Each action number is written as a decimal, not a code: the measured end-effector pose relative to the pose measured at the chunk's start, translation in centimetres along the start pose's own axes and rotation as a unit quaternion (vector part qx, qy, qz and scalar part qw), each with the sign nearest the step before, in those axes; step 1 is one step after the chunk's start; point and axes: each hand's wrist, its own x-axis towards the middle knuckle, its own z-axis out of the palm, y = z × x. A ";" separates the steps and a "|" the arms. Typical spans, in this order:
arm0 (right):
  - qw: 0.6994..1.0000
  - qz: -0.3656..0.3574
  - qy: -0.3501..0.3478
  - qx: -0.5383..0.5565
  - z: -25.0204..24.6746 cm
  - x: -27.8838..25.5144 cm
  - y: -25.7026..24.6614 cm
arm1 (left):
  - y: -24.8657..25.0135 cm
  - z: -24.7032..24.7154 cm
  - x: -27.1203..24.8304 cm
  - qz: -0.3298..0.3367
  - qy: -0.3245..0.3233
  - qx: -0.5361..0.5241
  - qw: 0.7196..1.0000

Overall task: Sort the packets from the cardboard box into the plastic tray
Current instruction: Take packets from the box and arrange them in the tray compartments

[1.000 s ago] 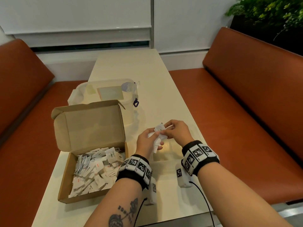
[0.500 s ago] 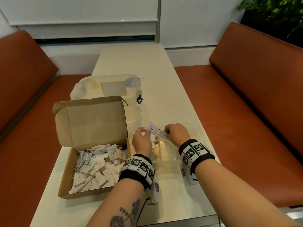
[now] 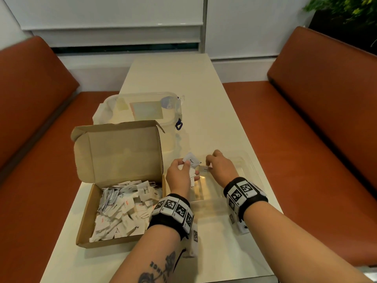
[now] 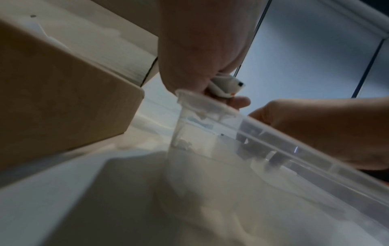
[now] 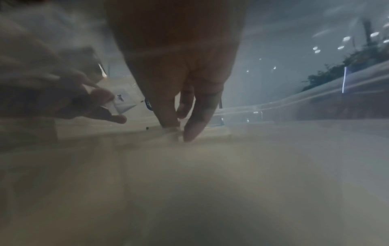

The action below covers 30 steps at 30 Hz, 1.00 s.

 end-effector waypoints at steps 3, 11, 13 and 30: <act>1.000 0.012 0.009 0.022 0.0 0.0 0.2 | 0.2 0.0 0.0 -0.004 -0.014 -0.008 1.000; 0.999 0.030 0.005 0.040 -0.6 0.5 0.5 | 0.4 -0.3 0.1 -0.013 -0.028 -0.017 0.999; 0.999 0.032 0.000 0.040 -0.8 0.5 0.6 | 0.4 -0.3 0.1 -0.012 -0.029 -0.010 0.999; 0.999 0.039 0.003 -0.010 0.1 -0.1 0.0 | 0.2 -0.5 0.1 -0.004 -0.036 -0.003 0.999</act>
